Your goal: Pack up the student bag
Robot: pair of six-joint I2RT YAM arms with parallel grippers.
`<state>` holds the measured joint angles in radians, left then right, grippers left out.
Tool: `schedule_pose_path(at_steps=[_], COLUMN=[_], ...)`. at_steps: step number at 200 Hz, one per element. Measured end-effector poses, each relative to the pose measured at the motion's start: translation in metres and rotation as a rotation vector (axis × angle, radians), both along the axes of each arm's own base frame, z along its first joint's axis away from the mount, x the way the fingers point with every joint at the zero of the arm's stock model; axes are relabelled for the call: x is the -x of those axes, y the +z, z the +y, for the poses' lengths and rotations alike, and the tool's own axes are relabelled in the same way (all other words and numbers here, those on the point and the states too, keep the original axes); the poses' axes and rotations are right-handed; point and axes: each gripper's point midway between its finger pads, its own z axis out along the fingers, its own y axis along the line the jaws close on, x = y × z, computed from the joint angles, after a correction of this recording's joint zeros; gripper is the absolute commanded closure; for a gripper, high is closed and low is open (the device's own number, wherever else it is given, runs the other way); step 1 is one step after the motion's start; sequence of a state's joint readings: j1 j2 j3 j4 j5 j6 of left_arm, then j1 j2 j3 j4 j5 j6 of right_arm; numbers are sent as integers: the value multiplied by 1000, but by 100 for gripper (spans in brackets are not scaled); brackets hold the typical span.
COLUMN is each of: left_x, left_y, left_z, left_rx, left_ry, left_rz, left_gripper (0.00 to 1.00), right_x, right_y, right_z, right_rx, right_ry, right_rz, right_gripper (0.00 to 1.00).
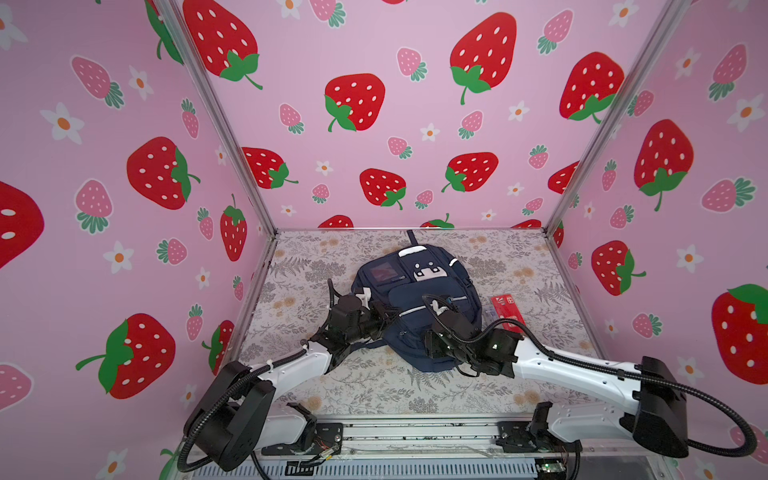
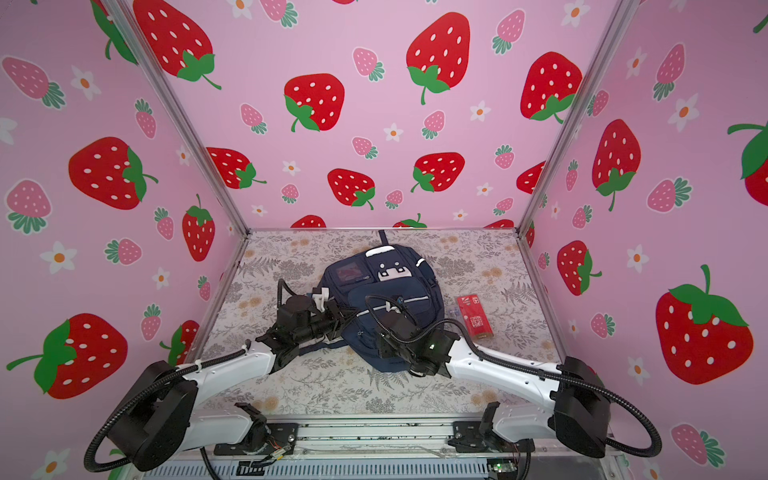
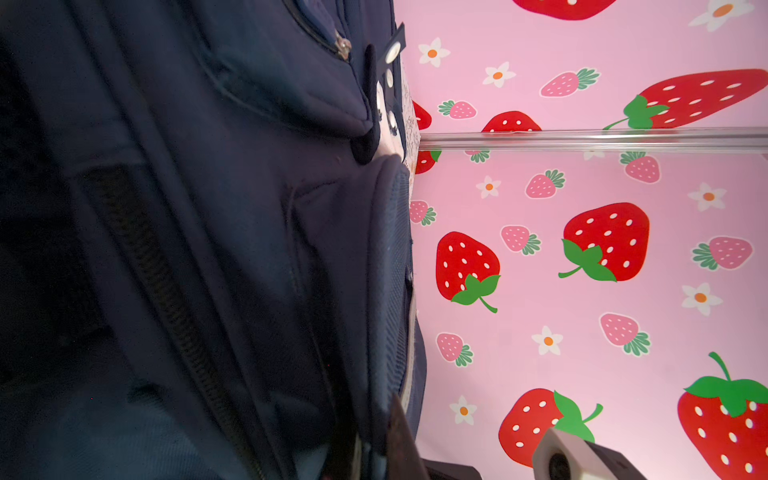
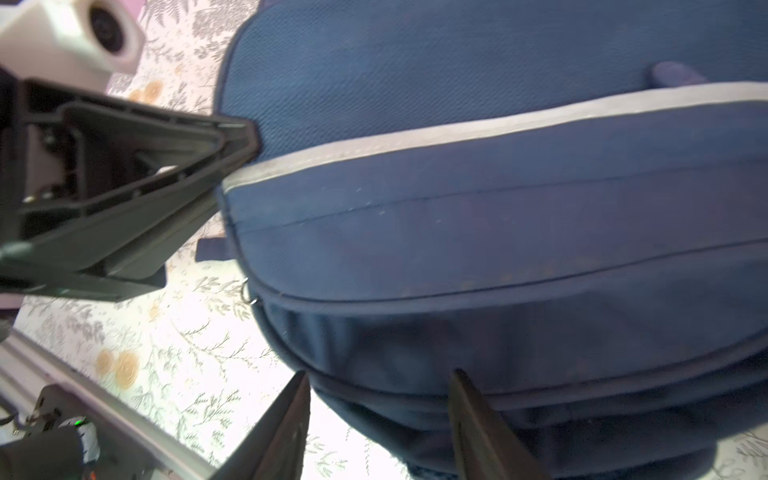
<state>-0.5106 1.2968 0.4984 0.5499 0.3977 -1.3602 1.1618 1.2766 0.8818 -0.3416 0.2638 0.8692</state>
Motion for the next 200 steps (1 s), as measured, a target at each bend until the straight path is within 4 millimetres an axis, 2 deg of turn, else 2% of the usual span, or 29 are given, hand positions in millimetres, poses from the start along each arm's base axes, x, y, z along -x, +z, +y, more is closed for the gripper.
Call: schedule_pose_path(at_steps=[53, 84, 110, 128, 149, 161, 177, 200], left_x=[-4, -9, -12, -13, -13, -12, -11, -12], left_y=[1, 0, 3, 4, 4, 5, 7, 8], left_z=[2, 3, 2, 2, 3, 4, 5, 8], left_rx=[14, 49, 78, 87, 80, 76, 67, 58], left_ry=[19, 46, 60, 69, 73, 74, 77, 90], left_rz=[4, 8, 9, 12, 12, 7, 1, -5], left_gripper=[100, 100, 100, 100, 100, 100, 100, 100], right_x=[7, 35, 46, 42, 29, 18, 3, -7], right_y=[-2, -2, 5, 7, 7, 4, -6, -12], right_z=[11, 25, 38, 47, 64, 71, 72, 72], right_rx=[-10, 0, -50, -68, -75, -85, -77, -61], right_ry=[38, 116, 148, 142, 109, 77, 34, -5], right_rz=[0, -18, -22, -26, -22, -11, 2, 21], right_gripper=[48, 48, 48, 58, 70, 71, 73, 74])
